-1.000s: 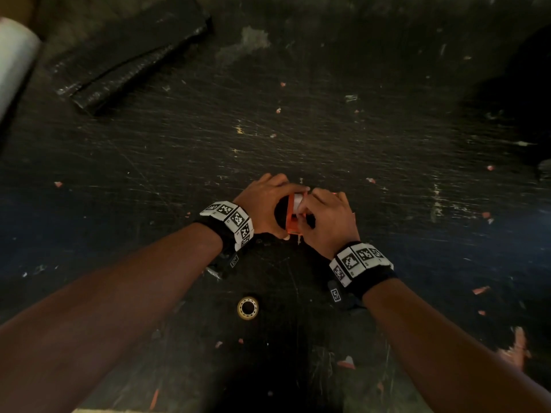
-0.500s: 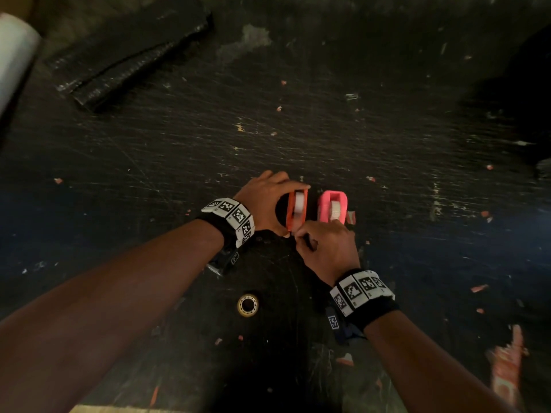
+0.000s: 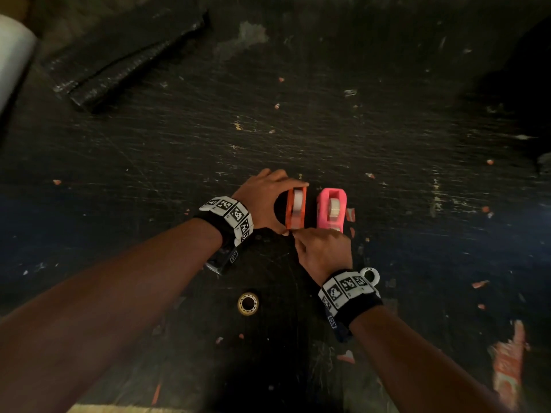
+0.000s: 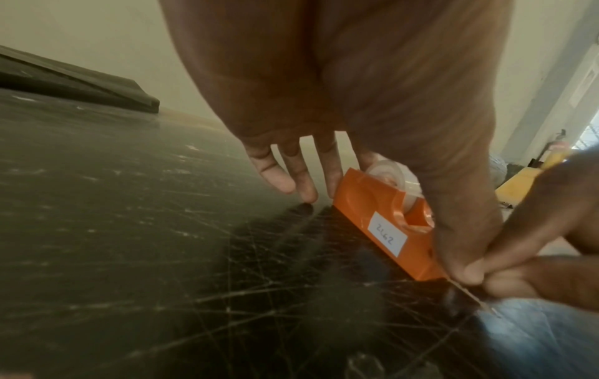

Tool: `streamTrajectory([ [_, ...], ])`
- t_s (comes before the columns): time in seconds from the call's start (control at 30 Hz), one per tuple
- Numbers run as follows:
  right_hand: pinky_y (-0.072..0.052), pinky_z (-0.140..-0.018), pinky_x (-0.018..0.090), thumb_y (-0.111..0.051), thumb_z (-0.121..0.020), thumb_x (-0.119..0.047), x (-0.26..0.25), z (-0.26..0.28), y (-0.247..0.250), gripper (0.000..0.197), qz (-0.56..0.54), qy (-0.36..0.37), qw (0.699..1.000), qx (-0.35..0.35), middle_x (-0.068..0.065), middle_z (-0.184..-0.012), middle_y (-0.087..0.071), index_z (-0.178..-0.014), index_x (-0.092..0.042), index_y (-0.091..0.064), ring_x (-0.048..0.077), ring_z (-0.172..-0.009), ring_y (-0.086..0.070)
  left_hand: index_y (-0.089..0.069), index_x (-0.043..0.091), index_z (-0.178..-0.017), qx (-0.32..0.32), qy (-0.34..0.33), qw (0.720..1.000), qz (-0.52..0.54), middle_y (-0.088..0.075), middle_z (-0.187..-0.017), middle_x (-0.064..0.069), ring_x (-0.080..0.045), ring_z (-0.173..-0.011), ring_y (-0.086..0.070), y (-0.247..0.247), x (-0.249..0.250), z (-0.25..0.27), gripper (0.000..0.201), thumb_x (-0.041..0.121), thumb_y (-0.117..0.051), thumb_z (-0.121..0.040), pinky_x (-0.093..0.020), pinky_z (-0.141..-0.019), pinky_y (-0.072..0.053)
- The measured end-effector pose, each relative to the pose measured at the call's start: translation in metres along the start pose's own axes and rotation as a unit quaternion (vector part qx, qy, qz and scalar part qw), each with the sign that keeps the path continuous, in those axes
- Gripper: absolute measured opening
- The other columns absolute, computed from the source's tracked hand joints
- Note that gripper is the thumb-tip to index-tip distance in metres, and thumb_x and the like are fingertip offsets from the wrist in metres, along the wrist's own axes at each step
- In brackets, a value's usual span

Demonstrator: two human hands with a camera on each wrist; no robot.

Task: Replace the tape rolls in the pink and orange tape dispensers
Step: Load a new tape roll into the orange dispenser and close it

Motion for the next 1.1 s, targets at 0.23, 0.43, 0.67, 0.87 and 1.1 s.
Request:
streamTrajectory([
  [0.23, -0.049, -0.051, 0.027, -0.076, -0.081, -0.042, 0.015, 0.016, 0.014, 0.021, -0.033, -0.111, 0.991, 0.060, -0.003, -0.058, -0.066, -0.083, -0.023, -0.067, 0.024, -0.051, -0.066, -0.030, 0.043, -0.152, -0.004, -0.003, 1.000, 0.000, -0.046, -0.137, 0.004, -0.022, -0.123, -0.044, -0.001, -0.001, -0.001, 0.117, 0.058, -0.090, -0.053, -0.049, -0.102, -0.047],
  [0.43, -0.045, -0.070, 0.034, -0.058, -0.092, -0.054, 0.015, -0.006, 0.002, 0.032, -0.010, -0.118, 0.993, -0.013, -0.001, -0.080, -0.073, -0.107, -0.027, -0.065, 0.027, -0.078, -0.071, -0.032, 0.043, -0.153, 0.002, -0.007, 1.000, -0.006, -0.049, -0.137, 0.003, -0.023, -0.121, -0.046, 0.001, 0.002, 0.001, 0.118, 0.058, -0.090, -0.051, -0.050, -0.101, -0.048],
  [0.67, -0.056, -0.066, 0.036, -0.071, -0.084, -0.050, 0.014, 0.014, 0.014, 0.035, -0.030, -0.114, 0.993, 0.027, 0.002, -0.084, -0.076, -0.113, -0.030, -0.068, 0.030, -0.075, -0.074, -0.013, 0.044, -0.160, -0.002, -0.007, 1.000, -0.022, -0.042, -0.149, 0.000, -0.026, -0.130, -0.042, 0.003, 0.007, 0.010, 0.133, 0.063, -0.090, -0.053, -0.052, -0.106, -0.044],
  [0.87, -0.055, -0.062, 0.032, -0.074, -0.084, -0.038, 0.049, 0.081, 0.027, 0.026, -0.072, -0.156, 0.983, 0.065, -0.003, -0.088, -0.070, -0.105, -0.024, -0.070, 0.020, -0.075, -0.070, -0.013, 0.043, -0.160, 0.053, 0.058, 0.996, 0.042, -0.029, -0.156, -0.001, -0.024, -0.138, -0.036, 0.006, 0.013, 0.064, 0.127, 0.065, -0.087, -0.059, -0.049, -0.114, -0.039],
  [1.1, -0.055, -0.085, 0.041, -0.078, -0.080, -0.029, 0.101, 0.130, 0.023, 0.052, -0.046, -0.214, 0.975, 0.043, 0.005, -0.120, -0.056, -0.128, -0.022, -0.060, 0.026, -0.112, -0.055, -0.052, 0.041, -0.135, 0.058, 0.088, 0.992, 0.067, -0.047, -0.132, 0.008, -0.013, -0.121, -0.048, -0.056, 0.025, 0.163, 0.072, 0.070, -0.071, -0.071, -0.042, -0.104, -0.048],
])
Point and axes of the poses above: each hand's wrist, its own z-axis away from the middle knuckle, its own y-axis out of the back of the hand, x = y × z, the point moved 7 cm from there along -z, towards the middle knuckle
